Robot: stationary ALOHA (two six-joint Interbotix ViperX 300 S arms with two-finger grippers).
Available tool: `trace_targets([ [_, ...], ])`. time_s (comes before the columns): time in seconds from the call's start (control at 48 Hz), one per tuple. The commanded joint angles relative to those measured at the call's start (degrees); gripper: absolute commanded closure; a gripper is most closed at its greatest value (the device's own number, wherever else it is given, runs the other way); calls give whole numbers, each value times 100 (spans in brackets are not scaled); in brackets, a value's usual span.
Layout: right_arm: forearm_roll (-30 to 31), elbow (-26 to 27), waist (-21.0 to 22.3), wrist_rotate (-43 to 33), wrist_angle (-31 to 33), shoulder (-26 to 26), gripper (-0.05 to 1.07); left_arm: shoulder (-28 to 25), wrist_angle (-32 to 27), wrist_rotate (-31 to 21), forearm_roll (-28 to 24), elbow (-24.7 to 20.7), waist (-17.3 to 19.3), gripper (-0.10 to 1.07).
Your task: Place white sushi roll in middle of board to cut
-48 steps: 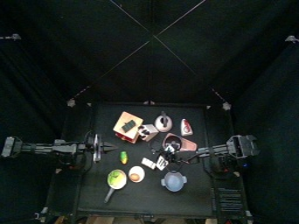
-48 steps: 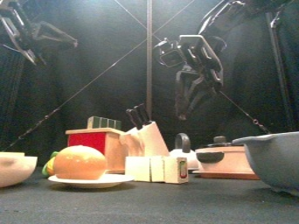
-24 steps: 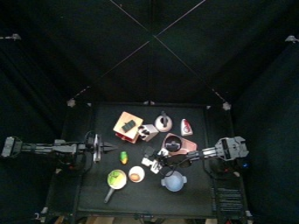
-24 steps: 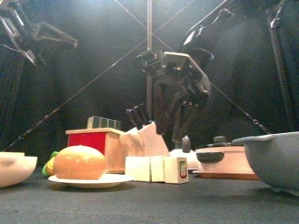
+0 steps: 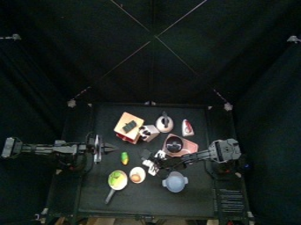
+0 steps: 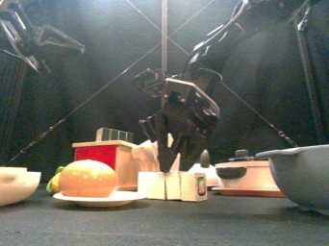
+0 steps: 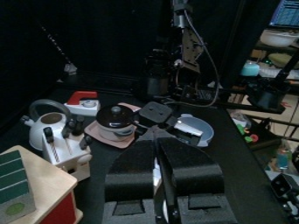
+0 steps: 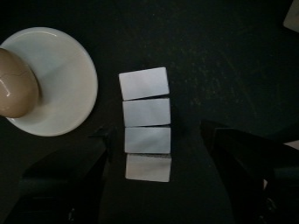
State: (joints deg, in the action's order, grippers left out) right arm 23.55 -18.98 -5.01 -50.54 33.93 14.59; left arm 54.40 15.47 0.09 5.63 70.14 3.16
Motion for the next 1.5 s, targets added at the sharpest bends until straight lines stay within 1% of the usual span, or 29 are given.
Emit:
trace_targets([
  [0.0, 18, 158, 18, -18, -26, -26, 0, -26, 18, 9, -9, -79, 0, 61],
  [0.188, 9, 185, 35, -35, -70, 114, 1, -26, 18, 9, -9, -79, 0, 61],
  [0.333, 9, 202, 35, -44, -158, 176, 6, -26, 18, 9, -18, -79, 0, 61],
  [0.479, -9, 229, 35, -53, -167, 237, 20, -26, 26, 9, -9, -79, 18, 61],
  [0.604, -26, 264, 44, -53, -158, 246, 35, -18, 26, 9, -9, -79, 26, 61],
  [0.75, -62, 290, 26, -44, -132, 167, 46, -26, 18, 9, -9, -79, 35, 61],
  [1.062, -44, 290, -26, -62, -193, -264, 47, -9, 18, 9, -9, -18, 18, 61],
  [1.146, -35, 281, -26, -62, -211, -299, 47, 26, 18, 9, -9, 53, 18, 61],
  [1.479, -44, 246, -26, -79, -220, -352, 47, 79, 18, 9, -9, 53, 35, 61],
])
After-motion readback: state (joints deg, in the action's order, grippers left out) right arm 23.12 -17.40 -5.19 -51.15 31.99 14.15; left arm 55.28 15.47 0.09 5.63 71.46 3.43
